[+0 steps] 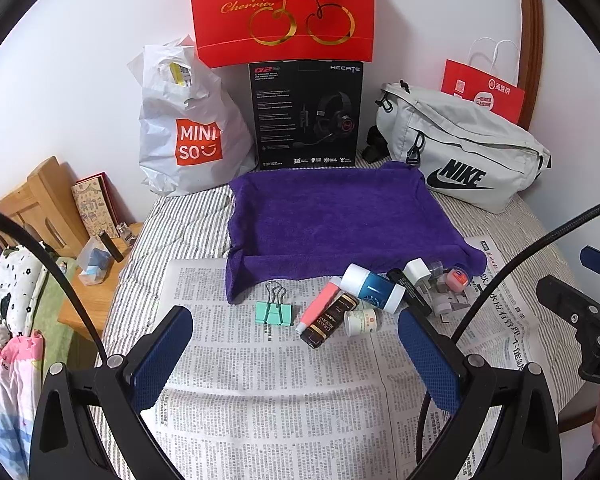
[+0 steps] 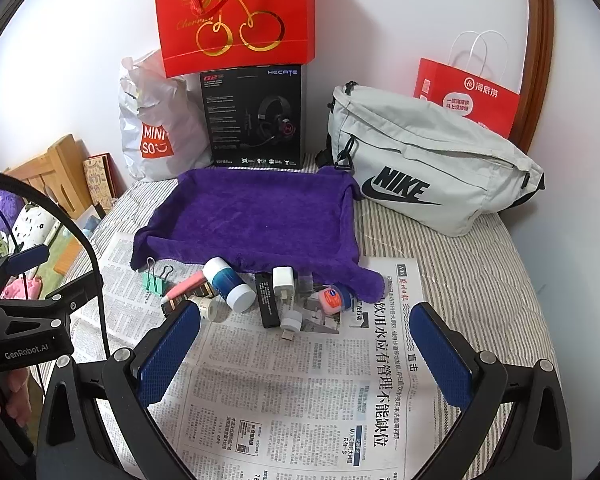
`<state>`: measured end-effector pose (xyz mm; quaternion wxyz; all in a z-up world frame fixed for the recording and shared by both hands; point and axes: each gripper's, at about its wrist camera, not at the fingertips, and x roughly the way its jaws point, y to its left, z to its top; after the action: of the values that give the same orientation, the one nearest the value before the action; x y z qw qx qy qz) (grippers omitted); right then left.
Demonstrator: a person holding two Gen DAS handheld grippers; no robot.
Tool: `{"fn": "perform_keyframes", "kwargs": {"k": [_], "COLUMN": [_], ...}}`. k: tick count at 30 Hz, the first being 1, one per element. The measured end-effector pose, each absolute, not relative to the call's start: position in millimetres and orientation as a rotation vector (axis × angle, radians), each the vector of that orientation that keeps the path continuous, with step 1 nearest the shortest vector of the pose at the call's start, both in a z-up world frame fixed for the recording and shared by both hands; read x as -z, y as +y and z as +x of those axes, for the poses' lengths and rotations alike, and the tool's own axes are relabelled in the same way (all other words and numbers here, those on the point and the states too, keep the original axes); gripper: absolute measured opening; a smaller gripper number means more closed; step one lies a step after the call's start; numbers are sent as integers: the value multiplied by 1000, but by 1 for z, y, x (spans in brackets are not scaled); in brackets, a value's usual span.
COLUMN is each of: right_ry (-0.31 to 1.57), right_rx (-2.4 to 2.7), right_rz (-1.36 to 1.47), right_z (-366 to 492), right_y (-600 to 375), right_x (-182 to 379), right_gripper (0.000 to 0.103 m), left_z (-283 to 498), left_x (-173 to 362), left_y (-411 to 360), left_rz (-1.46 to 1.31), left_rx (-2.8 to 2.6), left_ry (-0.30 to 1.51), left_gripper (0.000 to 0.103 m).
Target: Organize rigid objects
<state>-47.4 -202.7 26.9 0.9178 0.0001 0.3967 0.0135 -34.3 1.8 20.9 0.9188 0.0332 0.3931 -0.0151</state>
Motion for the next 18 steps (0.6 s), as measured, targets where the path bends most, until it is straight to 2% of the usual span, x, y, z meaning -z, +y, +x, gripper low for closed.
{"fn": "perform_keyframes", "kwargs": {"k": [12, 18], "right_ry": [814, 836], "right_rx": [-23, -17], "right_rz": [-4, 8], "right_z": [-43, -35], "right_y": [-205, -212], "right_x": [-23, -11], "right_gripper": [103, 103], "left_z": [-29, -13], "left_x": [-14, 7], "left_y": [6, 18], "left_rz": [61, 68], "left_rx": [47, 15], "left_ry": [814, 848], "left_gripper": [103, 103]}}
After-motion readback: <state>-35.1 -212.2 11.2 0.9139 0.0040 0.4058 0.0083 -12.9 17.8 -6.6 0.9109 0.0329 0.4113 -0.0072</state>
